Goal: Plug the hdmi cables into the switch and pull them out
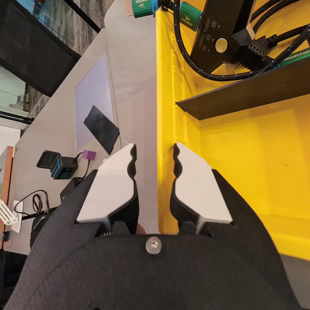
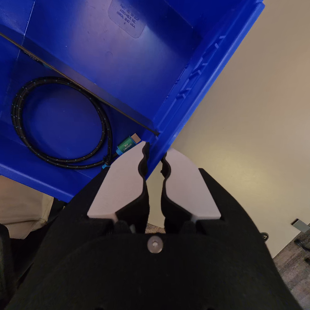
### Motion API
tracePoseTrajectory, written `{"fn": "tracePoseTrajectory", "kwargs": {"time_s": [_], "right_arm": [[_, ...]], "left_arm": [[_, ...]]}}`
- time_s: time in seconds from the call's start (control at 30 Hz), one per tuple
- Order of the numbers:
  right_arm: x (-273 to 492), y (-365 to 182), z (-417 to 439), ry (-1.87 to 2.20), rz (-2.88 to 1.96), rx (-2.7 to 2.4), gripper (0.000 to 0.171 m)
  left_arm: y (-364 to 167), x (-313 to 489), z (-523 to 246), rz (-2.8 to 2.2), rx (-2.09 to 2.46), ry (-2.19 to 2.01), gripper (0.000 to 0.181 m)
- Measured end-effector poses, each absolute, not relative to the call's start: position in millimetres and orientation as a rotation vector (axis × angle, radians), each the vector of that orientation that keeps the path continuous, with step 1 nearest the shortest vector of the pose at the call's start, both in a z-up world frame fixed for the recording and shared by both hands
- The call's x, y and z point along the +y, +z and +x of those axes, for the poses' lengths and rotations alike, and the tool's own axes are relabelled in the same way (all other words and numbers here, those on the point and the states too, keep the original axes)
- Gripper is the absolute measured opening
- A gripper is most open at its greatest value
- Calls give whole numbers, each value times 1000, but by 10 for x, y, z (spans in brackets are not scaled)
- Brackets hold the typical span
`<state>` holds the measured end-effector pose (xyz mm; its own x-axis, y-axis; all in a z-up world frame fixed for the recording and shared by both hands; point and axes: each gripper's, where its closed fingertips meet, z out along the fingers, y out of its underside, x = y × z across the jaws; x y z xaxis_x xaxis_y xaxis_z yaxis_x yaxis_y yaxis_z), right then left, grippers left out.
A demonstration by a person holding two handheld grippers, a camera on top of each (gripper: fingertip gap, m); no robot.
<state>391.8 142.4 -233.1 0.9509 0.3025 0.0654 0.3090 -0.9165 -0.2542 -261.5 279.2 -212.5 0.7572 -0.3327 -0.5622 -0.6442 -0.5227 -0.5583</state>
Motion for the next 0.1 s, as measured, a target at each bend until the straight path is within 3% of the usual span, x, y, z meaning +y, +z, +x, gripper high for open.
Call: {"fn": "tracePoseTrajectory", "kwargs": {"time_s": [0.1], "right_arm": [[1425,-2331,3920,-43,-2841,-452,11]], "left_arm": [[-2126,2791,-2624,-2155,723,488,42]]}}
